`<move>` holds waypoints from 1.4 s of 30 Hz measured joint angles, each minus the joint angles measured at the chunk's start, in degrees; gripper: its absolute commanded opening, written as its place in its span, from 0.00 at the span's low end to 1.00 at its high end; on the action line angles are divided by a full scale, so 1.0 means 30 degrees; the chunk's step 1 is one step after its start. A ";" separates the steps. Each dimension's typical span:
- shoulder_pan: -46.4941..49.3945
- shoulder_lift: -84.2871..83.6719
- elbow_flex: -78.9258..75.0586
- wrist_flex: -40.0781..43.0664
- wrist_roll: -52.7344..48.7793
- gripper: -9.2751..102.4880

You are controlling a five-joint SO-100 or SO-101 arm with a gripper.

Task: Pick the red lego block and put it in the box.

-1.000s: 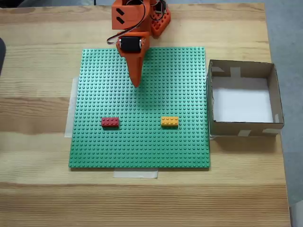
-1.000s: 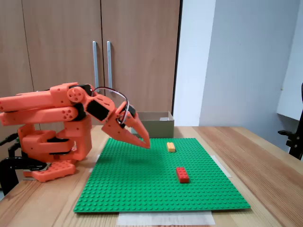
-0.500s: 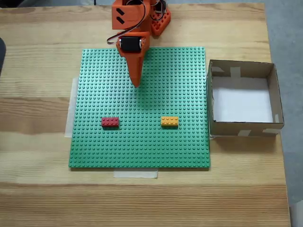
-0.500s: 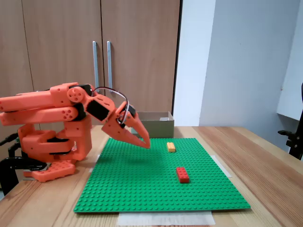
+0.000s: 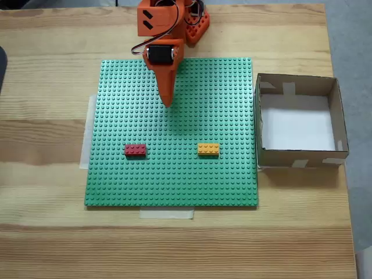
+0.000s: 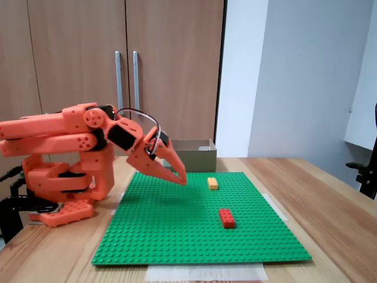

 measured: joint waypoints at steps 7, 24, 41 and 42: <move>0.0000 0.0000 0.0000 0.0000 0.0000 0.07; 0.0000 0.0000 0.0000 0.0000 0.0000 0.07; -0.0205 -0.3223 -0.3164 0.2461 0.0000 0.08; -0.0205 -0.3486 -0.3662 0.2754 -0.0029 0.08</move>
